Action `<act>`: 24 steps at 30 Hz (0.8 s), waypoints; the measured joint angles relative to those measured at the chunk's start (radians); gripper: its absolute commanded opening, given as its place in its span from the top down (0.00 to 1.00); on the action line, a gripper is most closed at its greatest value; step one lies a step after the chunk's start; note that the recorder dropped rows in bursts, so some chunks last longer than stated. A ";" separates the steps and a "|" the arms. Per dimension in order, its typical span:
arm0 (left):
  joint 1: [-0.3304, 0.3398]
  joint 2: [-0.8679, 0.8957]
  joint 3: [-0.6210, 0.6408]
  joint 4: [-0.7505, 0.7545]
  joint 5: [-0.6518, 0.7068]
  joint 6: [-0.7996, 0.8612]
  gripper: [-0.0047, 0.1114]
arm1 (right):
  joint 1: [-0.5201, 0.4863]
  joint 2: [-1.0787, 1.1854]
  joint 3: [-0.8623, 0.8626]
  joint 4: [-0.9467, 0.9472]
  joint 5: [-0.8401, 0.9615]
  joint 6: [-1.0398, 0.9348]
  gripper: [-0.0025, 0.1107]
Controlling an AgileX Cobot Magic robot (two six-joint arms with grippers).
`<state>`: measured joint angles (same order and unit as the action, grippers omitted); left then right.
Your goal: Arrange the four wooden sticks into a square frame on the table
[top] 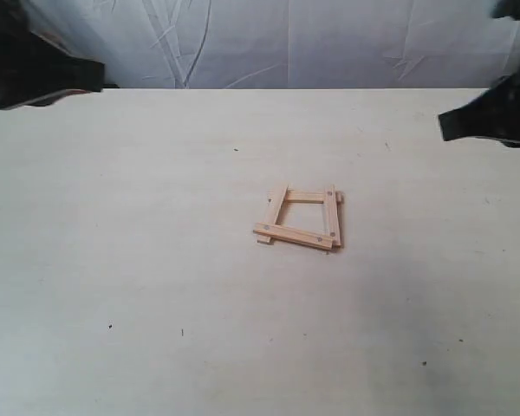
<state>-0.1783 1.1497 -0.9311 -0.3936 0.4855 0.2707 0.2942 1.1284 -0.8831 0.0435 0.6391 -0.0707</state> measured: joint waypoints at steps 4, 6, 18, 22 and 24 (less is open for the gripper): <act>0.000 -0.372 0.242 0.004 -0.168 0.023 0.96 | 0.000 -0.374 0.207 0.000 -0.130 0.000 0.98; 0.000 -0.548 0.349 0.006 -0.190 0.034 0.96 | 0.000 -0.515 0.277 0.000 -0.139 0.000 0.98; 0.000 -1.012 0.487 0.025 -0.182 0.112 0.96 | 0.000 -0.910 0.369 -0.004 -0.093 0.000 0.98; 0.000 -1.034 0.487 0.025 -0.184 0.114 0.96 | 0.000 -0.949 0.369 -0.004 -0.091 0.000 0.98; 0.000 -1.037 0.490 0.025 -0.185 0.114 0.96 | 0.000 -0.957 0.369 -0.004 -0.091 0.000 0.98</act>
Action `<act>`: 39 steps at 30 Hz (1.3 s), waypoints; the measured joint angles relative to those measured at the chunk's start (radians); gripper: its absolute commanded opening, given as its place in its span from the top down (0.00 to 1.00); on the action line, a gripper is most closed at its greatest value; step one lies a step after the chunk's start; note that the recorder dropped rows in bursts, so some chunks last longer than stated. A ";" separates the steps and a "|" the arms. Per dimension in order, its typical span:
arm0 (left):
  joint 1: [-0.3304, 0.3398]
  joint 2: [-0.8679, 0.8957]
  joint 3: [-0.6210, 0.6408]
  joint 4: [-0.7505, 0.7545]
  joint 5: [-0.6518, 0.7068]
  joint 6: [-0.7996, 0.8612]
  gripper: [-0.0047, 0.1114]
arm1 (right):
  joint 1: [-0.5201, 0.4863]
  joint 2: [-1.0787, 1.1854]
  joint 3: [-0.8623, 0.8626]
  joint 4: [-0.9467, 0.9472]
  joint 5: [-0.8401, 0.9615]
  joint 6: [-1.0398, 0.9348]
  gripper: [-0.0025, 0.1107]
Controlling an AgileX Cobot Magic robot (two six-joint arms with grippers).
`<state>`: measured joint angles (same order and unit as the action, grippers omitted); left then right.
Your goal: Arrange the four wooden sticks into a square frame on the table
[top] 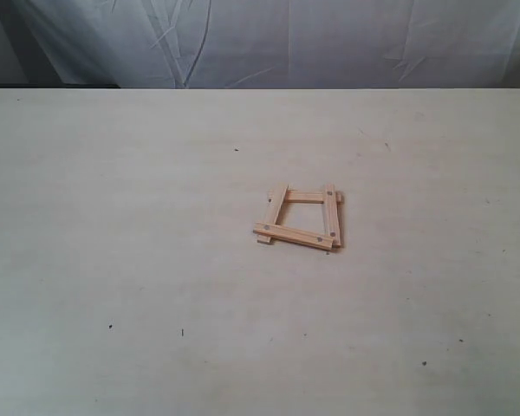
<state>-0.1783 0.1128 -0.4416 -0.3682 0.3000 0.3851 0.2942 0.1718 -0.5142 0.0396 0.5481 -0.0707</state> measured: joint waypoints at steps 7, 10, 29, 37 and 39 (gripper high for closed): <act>0.000 0.000 0.002 0.000 0.000 0.000 0.96 | 0.000 -0.005 0.023 -0.001 -0.007 0.000 0.98; 0.000 0.000 0.002 0.000 0.000 0.000 0.96 | 0.000 -0.032 0.077 -0.014 -0.015 0.000 0.98; 0.000 -0.002 0.002 0.000 0.000 0.000 0.96 | -0.129 -0.166 0.418 -0.056 -0.143 0.018 0.98; 0.000 -0.002 0.002 0.000 0.000 0.000 0.96 | -0.129 -0.166 0.510 -0.056 -0.168 0.071 0.98; 0.000 -0.002 0.002 0.000 0.000 0.000 0.96 | -0.129 -0.166 0.512 -0.056 -0.175 0.082 0.98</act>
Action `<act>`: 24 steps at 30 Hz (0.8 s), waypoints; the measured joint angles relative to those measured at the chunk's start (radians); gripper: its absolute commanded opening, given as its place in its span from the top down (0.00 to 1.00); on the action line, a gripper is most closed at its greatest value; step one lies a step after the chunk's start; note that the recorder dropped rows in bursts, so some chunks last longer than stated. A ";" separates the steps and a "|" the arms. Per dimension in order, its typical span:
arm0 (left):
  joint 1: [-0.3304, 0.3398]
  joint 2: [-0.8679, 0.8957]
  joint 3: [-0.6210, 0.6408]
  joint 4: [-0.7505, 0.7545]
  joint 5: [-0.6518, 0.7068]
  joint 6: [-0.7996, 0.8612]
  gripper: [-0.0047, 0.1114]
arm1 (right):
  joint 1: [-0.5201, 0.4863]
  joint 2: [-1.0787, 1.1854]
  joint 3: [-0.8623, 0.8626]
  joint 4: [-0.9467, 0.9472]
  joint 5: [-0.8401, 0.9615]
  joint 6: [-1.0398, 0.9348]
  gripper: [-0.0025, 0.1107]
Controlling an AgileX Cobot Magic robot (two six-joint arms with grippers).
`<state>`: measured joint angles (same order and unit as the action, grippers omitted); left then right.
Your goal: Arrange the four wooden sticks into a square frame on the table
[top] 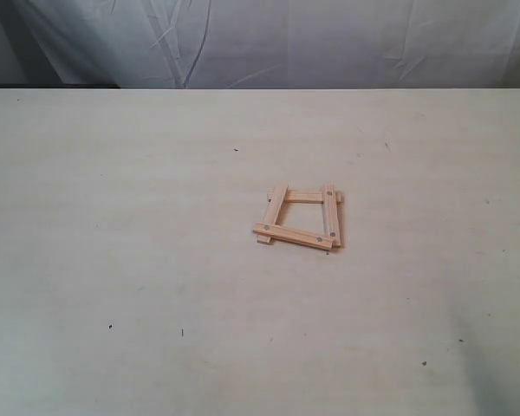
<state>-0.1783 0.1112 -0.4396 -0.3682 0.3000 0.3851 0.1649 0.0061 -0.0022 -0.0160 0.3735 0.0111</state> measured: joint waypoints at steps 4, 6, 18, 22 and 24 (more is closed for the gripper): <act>0.000 0.000 0.000 0.000 0.000 0.000 0.96 | 0.000 0.000 0.000 0.002 -0.002 0.004 0.98; 0.000 0.000 0.000 0.000 0.000 0.000 0.96 | 0.000 0.000 0.000 0.002 -0.004 0.004 0.98; 0.000 0.000 0.000 0.000 0.000 0.000 0.96 | -0.069 0.000 0.000 0.002 -0.004 0.008 0.98; 0.000 0.000 0.000 0.000 0.000 0.000 0.96 | -0.071 0.000 0.000 0.006 -0.004 0.008 0.98; 0.000 0.000 0.000 0.000 0.000 0.000 0.96 | -0.071 0.000 0.000 0.006 -0.004 0.008 0.98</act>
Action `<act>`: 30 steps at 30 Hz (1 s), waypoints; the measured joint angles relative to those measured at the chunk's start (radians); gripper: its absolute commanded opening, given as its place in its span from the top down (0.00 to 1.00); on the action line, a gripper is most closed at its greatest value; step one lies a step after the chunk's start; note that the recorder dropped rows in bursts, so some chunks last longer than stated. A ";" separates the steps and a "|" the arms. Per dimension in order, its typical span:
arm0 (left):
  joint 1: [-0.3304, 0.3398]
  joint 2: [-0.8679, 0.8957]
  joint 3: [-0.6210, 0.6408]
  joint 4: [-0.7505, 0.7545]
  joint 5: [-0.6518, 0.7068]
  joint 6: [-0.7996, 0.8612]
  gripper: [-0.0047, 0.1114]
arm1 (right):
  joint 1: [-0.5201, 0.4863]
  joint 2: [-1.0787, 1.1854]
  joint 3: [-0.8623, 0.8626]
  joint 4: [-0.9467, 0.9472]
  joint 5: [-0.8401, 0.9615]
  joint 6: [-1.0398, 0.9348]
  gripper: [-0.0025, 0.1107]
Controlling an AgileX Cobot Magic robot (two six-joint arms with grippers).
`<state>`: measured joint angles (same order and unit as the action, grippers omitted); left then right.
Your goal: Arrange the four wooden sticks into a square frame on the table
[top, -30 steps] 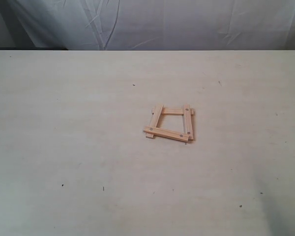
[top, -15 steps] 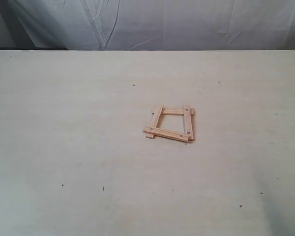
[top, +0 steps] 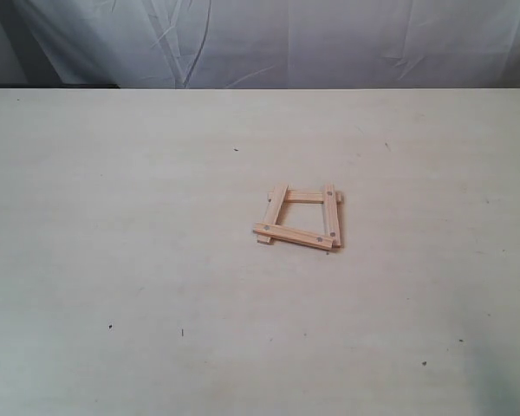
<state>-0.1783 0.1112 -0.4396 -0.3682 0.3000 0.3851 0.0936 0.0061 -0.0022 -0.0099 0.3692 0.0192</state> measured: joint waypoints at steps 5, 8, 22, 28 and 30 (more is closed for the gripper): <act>0.000 0.000 0.000 0.000 0.000 0.000 0.96 | 0.000 0.000 0.000 0.000 0.000 0.000 0.98; 0.000 0.000 0.000 0.000 0.000 0.000 0.96 | 0.000 0.000 0.000 0.000 0.000 0.000 0.98; 0.157 -0.079 0.221 0.112 0.063 0.004 0.96 | 0.000 0.000 0.000 0.004 -0.006 0.000 0.98; 0.245 -0.105 0.383 0.129 0.066 0.004 0.96 | 0.000 0.000 0.000 0.010 -0.007 0.000 0.98; 0.251 -0.105 0.414 0.131 0.066 0.000 0.96 | 0.000 0.000 0.000 0.010 -0.007 0.000 0.98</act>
<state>0.0730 0.0065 -0.0255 -0.2376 0.3661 0.3849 0.0936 0.0061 -0.0022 0.0000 0.3625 0.0192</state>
